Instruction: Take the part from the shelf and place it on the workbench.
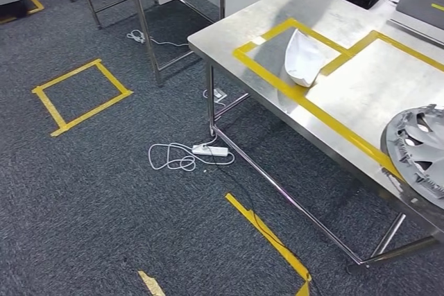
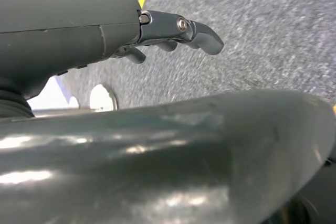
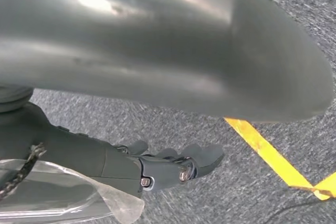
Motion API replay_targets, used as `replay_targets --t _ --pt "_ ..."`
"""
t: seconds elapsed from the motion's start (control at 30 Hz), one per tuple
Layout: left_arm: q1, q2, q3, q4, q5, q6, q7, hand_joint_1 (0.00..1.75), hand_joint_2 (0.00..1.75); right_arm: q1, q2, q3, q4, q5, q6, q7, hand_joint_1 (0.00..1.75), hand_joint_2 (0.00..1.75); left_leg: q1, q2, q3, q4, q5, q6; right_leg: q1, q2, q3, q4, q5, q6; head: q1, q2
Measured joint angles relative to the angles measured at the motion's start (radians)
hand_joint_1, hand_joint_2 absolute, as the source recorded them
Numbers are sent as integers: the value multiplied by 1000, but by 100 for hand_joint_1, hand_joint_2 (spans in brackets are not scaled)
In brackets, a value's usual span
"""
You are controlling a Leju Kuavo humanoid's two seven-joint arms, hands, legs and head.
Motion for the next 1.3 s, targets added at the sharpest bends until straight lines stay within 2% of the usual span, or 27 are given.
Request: replay_targets --t 0.03,0.07,0.13,0.2,0.23,0.27,0.3,0.37,0.43,0.47,0.5,0.53,0.57,0.6,0.67,0.7,0.73,0.8,0.87,0.93,0.97,1.0,1.03,1.13,1.17,1.27,1.3 --pt "1 0 0 0 0 0 0 0 0 1 0 0 0 0 0 0 0 0 0 -13 1 0 0 0 -1 1 5 -18 23 0 0 0" --pt "1 0 0 0 -1 -1 0 0 0 1 0 0 0 0 0 0 0 0 0 -26 3 1 0 -1 -2 6 28 -72 61 -1 0 0" --pt "0 0 1 0 -2 -1 0 0 0 2 0 0 0 0 1 0 0 0 0 -49 3 4 0 -7 -9 50 87 -211 127 -3 0 0" --pt "-2 0 1 0 -2 0 0 0 0 2 0 0 0 1 1 0 0 0 -1 -68 -5 8 2 -18 -12 89 120 -280 144 -6 0 0" --pt "-3 0 1 0 -3 0 0 0 0 2 0 0 0 1 1 0 0 0 0 -78 -10 9 5 -26 -11 90 123 -284 141 -9 0 0" --pt "-2 0 1 1 -3 0 0 0 0 2 0 0 0 1 1 0 0 0 2 -87 -14 9 8 -32 -11 79 125 -285 143 -14 -1 0" --pt "-1 0 2 1 -3 1 0 0 0 3 1 0 0 1 1 0 0 0 3 -84 -18 14 5 -37 -11 68 127 -287 145 -20 0 0" --pt "-2 0 2 1 -3 2 0 0 0 3 1 0 0 1 1 0 0 0 2 -45 -41 64 -28 -48 -12 40 131 -291 148 -32 -6 0" --pt "-3 0 2 1 -6 3 0 0 0 6 2 0 0 2 2 0 0 0 2 -1 -97 191 -94 -56 -9 9 134 -292 144 -40 -11 0" --pt "-3 0 2 1 -7 3 0 0 0 7 2 0 0 2 2 1 0 0 3 7 -126 254 -119 -58 -7 -7 134 -291 143 -42 -11 0" --pt "-1 0 2 1 -9 3 0 0 0 8 2 0 0 2 2 1 0 0 4 12 -143 294 -128 -59 -6 -22 135 -291 141 -43 -11 0" --pt "0 1 2 1 -10 3 0 0 0 7 2 0 0 2 2 2 0 0 5 16 -141 294 -117 -59 -5 -35 136 -291 140 -43 -12 0" --pt "1 1 2 1 -10 3 0 0 0 6 2 0 0 2 2 2 0 0 5 21 -117 250 -87 -57 -4 -46 139 -291 138 -42 -12 0" --pt "2 1 3 1 -11 3 0 0 0 5 2 0 0 2 2 2 0 0 3 34 -80 181 -51 -53 -4 -57 142 -291 136 -41 -12 0" --pt "0 1 3 1 -12 3 0 0 0 4 2 0 0 2 2 2 0 0 -4 68 -15 56 -12 -42 1 -76 146 -290 129 -33 -12 0" --pt "0 1 3 1 -12 3 0 0 0 4 2 0 0 2 2 2 0 0 -7 78 -1 27 -9 -37 4 -84 147 -289 125 -29 -11 0" --pt "0 1 3 1 -12 3 0 0 0 4 2 0 0 3 2 2 0 0 -10 79 1 19 -15 -33 6 -93 148 -289 123 -24 -11 0" --pt "4 1 4 1 -12 4 0 0 0 0 3 0 0 3 2 2 0 0 -9 61 -2 14 -11 -23 5 -103 152 -291 119 -14 -10 0" --pt "5 0 5 2 -13 4 0 0 0 -3 3 0 0 5 2 1 0 0 -4 45 -1 8 -6 -12 2 -68 139 -260 93 -4 -7 0" --pt "2 0 6 2 -14 4 -1 0 0 -2 3 0 0 6 2 1 0 0 -2 28 -2 5 -3 -6 -1 -18 84 -147 33 1 -3 0" --pt "1 0 7 2 -15 4 -1 0 0 0 3 0 0 6 3 1 0 0 -2 17 -3 5 -3 -4 -1 -7 46 -73 4 2 -2 0" --pt "0 0 7 2 -15 3 -2 0 0 3 3 0 0 6 3 1 0 0 -3 6 -4 6 -2 -4 -1 -2 13 -13 -12 2 -2 0" --pt "1 0 8 2 -15 3 -2 0 0 5 3 0 0 6 3 1 0 0 -3 -6 -3 6 -3 -4 -1 0 -7 13 -8 2 -2 0" --pt "2 0 9 2 -18 1 -2 0 0 5 3 0 0 6 3 2 0 0 -3 -33 -1 8 -3 -4 -2 4 13 -62 69 0 -2 0" --pt "1 0 9 2 -19 1 -2 0 0 5 3 0 0 6 3 2 0 0 -3 -36 0 8 -3 -4 -2 5 22 -82 82 -1 -2 0" --pt "1 0 9 2 -19 1 -2 0 0 5 3 0 0 6 3 2 0 0 -3 -38 0 8 -3 -4 -2 6 25 -91 87 -1 -2 0" --pt "1 0 10 2 -19 0 -3 0 0 5 3 0 0 6 3 1 0 0 -3 -42 0 9 -3 -5 -3 16 42 -128 106 -1 -1 0"
